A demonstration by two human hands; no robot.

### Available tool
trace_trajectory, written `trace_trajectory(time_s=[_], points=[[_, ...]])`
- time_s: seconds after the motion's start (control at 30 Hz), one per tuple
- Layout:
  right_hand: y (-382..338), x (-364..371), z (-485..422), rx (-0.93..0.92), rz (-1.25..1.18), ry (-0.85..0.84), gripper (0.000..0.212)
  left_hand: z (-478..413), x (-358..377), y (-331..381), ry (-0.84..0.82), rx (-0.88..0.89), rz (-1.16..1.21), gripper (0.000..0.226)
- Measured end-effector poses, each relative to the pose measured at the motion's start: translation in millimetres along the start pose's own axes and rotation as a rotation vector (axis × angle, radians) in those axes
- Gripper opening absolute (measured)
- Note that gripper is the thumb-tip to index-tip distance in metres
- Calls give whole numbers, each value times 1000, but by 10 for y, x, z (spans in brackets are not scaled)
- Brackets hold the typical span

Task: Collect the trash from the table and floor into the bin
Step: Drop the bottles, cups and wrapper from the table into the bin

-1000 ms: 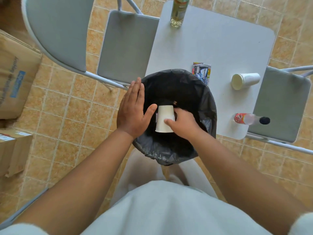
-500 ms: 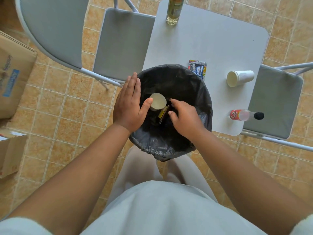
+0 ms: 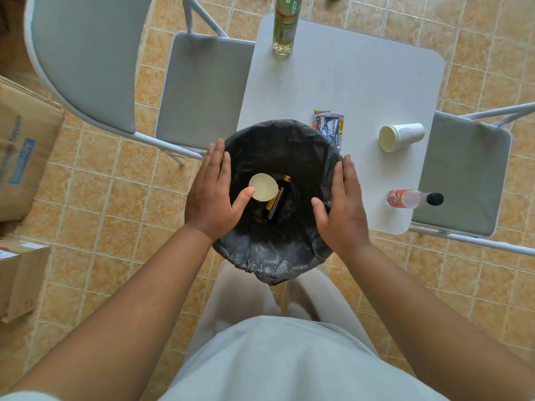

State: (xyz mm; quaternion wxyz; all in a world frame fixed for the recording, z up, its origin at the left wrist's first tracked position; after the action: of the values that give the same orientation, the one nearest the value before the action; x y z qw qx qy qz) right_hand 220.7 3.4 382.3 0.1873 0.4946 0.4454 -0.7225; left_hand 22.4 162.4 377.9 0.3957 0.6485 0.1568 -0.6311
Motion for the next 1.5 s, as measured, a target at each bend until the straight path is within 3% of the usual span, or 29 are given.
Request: trace_trajectory(time_s=[0.6,0.9,1.13,1.23,1.37,1.5], points=[[-126,-170,-830,-90,-122,117,58,-555,-219,25,59,-64,90,87],[-150,-143,-1506,-95,-59,109,61,-1100,-285,-194,48,-99,1,93],[-179,-120,-1530,-151,74,60,69,-1116,-180,-233,-21,-109,-137,98],[-241,-206,-1602,-145,115,122,64,-1132,-173,-230,-26,-108,-145,97],[-457,-371,-2087,-142,65,252,54,-1135,-175,-230,-11,-111,-165,95],[-733,-395,-2905,-187,56,220,48,-1136,-172,-235,-2,-100,-191,93]])
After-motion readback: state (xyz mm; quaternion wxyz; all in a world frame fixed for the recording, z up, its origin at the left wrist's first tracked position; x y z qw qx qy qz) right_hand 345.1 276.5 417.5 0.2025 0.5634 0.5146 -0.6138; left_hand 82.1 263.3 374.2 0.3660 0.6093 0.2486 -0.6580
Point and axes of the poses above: each hand's wrist, its own z-axis away from the middle knuckle, its own x-axis out of the palm, y = z × x, the point moved 5 cm from there along -z, towards the middle knuckle, and after that the axes turned 2 degrees about x, right-handed, at the moved point
